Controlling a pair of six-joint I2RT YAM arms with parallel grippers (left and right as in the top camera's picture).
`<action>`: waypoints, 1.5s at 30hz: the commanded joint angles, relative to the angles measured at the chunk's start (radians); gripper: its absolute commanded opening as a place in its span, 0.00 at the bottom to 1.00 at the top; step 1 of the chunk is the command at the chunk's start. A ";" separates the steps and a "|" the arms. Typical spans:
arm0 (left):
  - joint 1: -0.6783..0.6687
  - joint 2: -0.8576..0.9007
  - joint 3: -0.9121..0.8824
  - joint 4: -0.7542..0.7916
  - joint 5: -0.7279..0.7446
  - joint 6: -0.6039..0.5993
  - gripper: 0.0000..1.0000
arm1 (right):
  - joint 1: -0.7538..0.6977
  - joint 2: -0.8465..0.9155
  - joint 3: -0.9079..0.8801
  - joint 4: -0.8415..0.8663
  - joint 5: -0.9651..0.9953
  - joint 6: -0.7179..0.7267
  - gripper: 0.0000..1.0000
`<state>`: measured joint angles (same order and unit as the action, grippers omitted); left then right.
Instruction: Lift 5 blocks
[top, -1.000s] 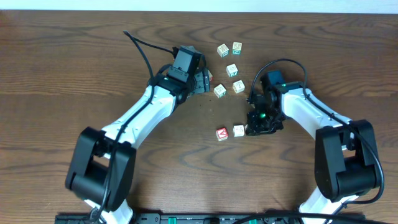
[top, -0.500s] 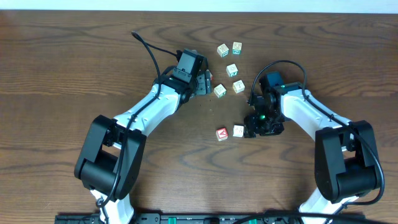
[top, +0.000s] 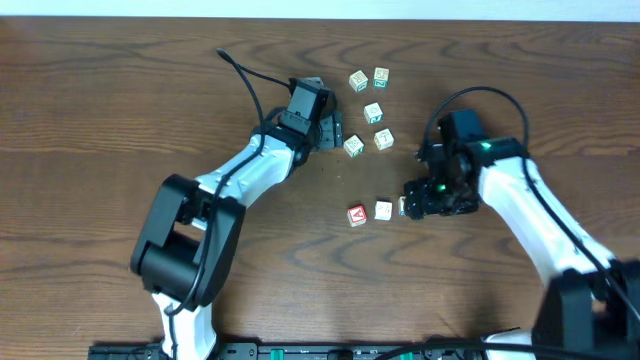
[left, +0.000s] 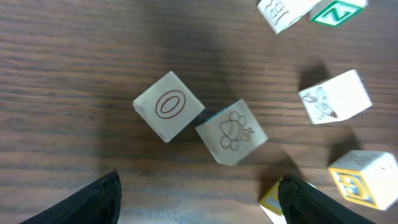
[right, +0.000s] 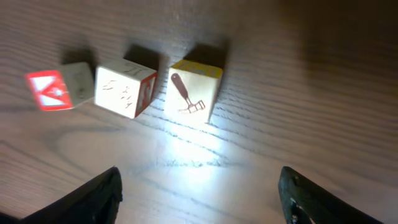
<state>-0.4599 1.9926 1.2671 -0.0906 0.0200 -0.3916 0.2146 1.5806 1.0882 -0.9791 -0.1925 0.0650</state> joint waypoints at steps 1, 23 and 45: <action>0.005 0.048 0.007 0.023 -0.004 0.011 0.81 | -0.010 -0.055 0.002 -0.006 0.009 0.002 0.80; 0.064 0.177 0.045 0.157 -0.005 0.111 0.81 | -0.039 -0.075 0.017 0.090 0.012 0.022 0.80; 0.092 0.177 0.056 0.171 0.124 0.235 0.81 | -0.039 -0.075 0.017 0.102 0.017 0.043 0.74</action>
<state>-0.3691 2.1395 1.3029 0.0856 0.0818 -0.2188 0.1833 1.5158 1.0893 -0.8776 -0.1837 0.0982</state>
